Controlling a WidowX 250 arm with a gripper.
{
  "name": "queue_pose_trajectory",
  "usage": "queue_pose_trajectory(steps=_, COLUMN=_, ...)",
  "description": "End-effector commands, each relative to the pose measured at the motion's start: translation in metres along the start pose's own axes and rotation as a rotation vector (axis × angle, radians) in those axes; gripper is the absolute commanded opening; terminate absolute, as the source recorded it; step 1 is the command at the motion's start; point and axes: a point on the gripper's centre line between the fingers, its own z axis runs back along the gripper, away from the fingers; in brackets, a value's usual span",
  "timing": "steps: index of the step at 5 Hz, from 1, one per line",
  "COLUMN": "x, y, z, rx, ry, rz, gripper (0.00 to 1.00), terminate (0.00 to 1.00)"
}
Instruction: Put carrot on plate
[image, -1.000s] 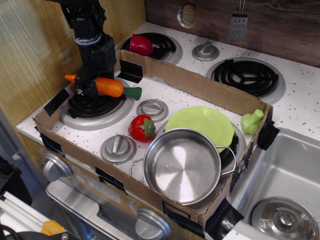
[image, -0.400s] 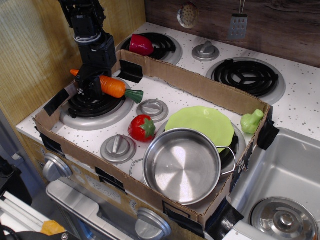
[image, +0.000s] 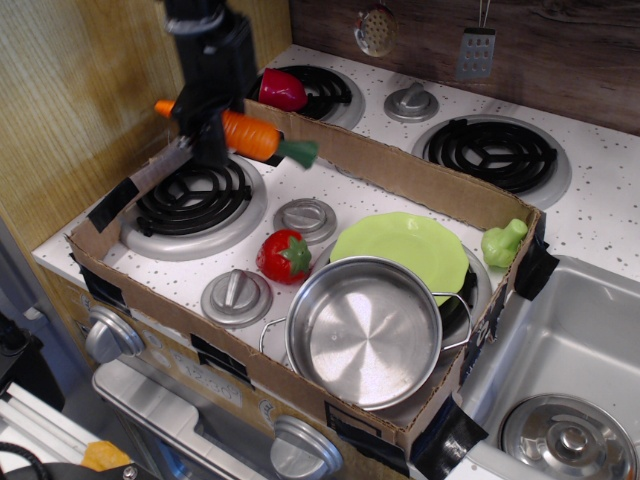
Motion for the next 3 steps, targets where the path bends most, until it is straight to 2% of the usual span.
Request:
queue_pose_trajectory(steps=1, x=0.028, y=0.01, z=0.056, rx=0.069, ry=-0.017, rz=0.047, gripper=0.0, terminate=0.0)
queue_pose_trajectory(steps=3, x=0.075, y=-0.001, z=0.051, rx=0.09, ry=-0.189, rz=0.027, gripper=0.0, terminate=0.0)
